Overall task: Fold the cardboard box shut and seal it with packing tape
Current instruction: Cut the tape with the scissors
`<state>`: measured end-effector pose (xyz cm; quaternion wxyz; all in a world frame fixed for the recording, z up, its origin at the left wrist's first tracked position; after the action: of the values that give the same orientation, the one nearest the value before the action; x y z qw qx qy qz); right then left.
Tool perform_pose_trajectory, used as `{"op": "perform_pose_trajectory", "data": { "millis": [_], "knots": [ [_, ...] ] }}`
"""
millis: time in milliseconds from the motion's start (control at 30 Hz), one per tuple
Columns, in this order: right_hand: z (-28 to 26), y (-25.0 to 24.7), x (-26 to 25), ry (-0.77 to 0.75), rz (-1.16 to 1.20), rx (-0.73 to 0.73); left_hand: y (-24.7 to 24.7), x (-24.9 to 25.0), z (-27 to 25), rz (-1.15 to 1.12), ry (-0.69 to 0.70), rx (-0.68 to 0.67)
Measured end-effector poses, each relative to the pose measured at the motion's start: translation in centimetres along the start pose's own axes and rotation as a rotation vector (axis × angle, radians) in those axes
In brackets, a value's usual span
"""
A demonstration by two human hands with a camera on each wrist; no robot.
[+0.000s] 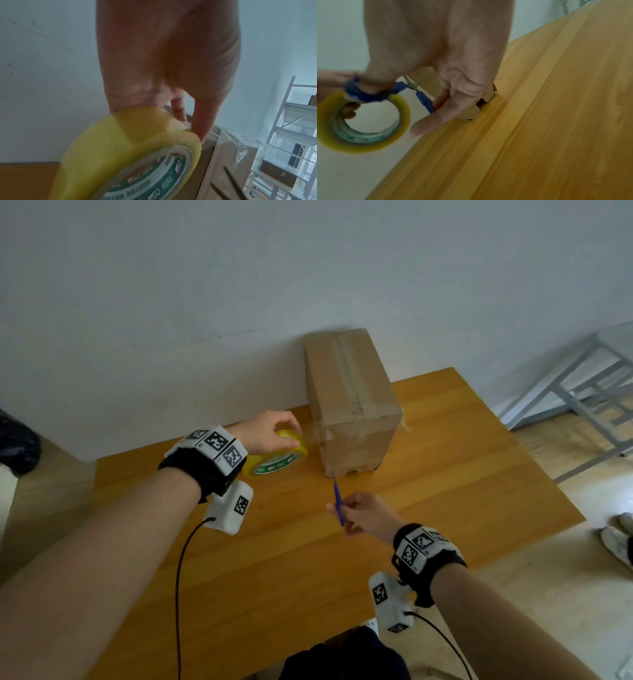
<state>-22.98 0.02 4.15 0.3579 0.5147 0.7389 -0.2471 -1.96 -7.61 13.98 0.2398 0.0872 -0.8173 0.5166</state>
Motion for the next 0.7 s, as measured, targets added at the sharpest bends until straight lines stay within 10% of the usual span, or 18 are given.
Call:
{"op": "perform_pose_trajectory", "data": {
  "millis": [700],
  "knots": [
    [-1.1,2.0,-4.5,-0.133,0.136,-0.14,0.0,0.9,0.2,-0.007,-0.032,-0.028]
  ]
}}
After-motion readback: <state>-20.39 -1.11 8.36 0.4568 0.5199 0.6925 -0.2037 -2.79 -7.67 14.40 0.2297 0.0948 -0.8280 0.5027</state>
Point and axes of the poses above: each hand's wrist, its own z-axis towards the middle knuckle, its own y-axis out of the palm, x = y × z, the point moved 3 cm from there along z, towards the middle knuckle, and after that the axes turned 10 degrees about z, right-handed, at the moved point
